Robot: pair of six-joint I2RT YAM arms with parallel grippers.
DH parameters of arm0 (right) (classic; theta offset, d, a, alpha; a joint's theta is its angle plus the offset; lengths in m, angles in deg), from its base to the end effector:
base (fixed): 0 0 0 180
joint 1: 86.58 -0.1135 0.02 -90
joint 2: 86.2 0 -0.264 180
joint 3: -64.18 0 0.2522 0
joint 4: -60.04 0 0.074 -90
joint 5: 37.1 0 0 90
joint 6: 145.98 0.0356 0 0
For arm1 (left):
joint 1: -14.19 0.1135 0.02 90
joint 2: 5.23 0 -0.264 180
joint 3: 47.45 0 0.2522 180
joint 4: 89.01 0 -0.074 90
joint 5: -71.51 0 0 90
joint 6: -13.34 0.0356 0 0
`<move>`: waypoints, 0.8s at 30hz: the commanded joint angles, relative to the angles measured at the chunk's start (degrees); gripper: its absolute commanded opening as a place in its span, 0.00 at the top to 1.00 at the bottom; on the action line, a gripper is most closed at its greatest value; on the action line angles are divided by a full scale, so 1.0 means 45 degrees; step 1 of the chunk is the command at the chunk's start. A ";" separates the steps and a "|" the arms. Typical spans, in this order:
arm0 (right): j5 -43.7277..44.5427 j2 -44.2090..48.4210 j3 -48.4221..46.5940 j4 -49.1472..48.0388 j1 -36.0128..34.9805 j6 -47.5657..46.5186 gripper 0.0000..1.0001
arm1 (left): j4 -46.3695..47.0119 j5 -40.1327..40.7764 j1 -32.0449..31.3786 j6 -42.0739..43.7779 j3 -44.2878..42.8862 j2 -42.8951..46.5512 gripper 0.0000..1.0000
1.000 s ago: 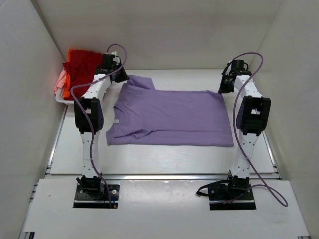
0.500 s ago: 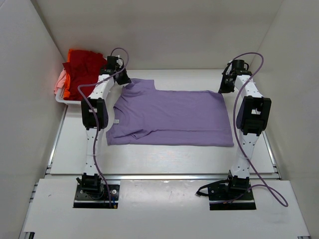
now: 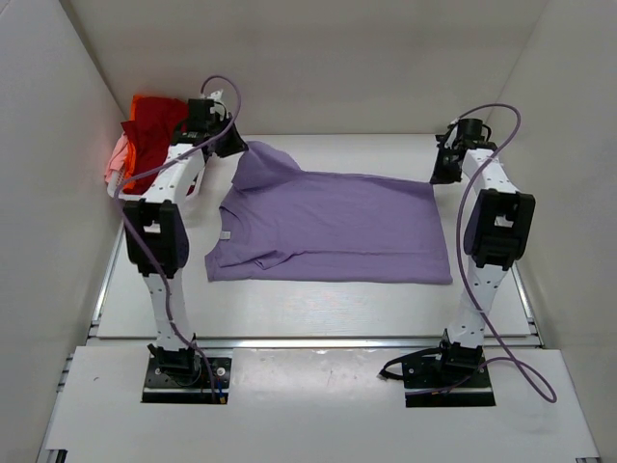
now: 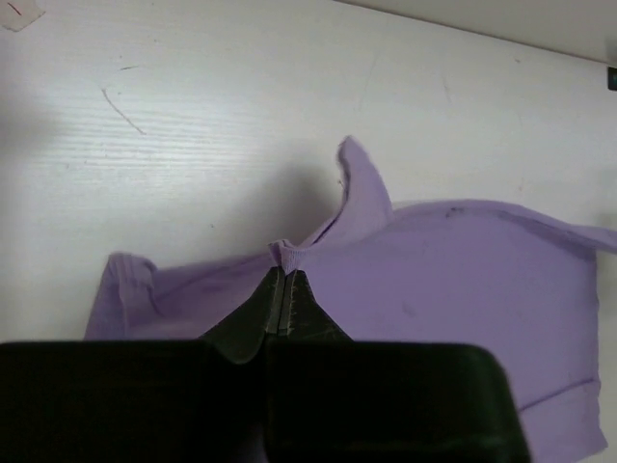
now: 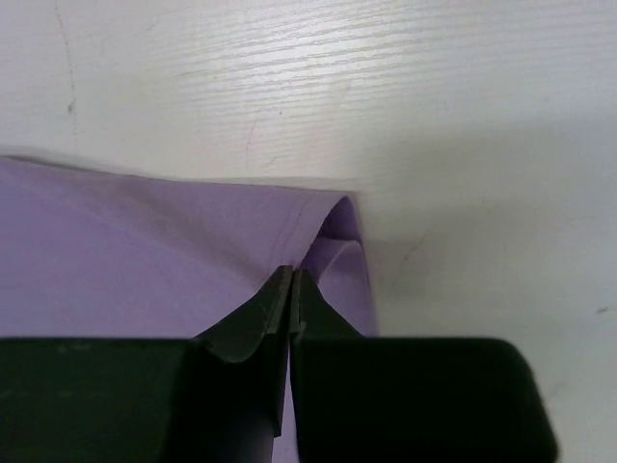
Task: Fold and stack the t-shirts
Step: Grap the side of the flattened tshirt furthest away from the robot with both arms, then fold the other side of the tshirt into a rectangle
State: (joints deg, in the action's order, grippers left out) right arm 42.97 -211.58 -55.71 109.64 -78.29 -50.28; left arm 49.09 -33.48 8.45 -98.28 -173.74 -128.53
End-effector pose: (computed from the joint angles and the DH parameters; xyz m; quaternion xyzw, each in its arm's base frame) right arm 0.4821 -0.0640 0.2152 0.0900 0.9465 0.0758 0.3006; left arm 0.4977 -0.0593 0.2792 -0.0679 0.8937 -0.2155 0.3876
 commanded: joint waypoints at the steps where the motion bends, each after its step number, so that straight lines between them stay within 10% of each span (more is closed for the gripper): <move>1: 0.0175 0.1377 0.0380 -0.0736 0.0109 -0.0211 1.00 | 0.0880 -0.0419 -0.0034 0.0528 0.1933 0.2144 1.00; 24: -0.0664 0.6143 0.6942 -0.2124 0.1262 -0.0914 1.00 | 0.0376 -0.0537 -0.0014 0.1056 0.9769 0.9507 1.00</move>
State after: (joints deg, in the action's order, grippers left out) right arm 40.83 -187.23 -25.52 102.93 -73.53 -53.23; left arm 51.93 -35.66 7.80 -94.70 -131.99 -90.61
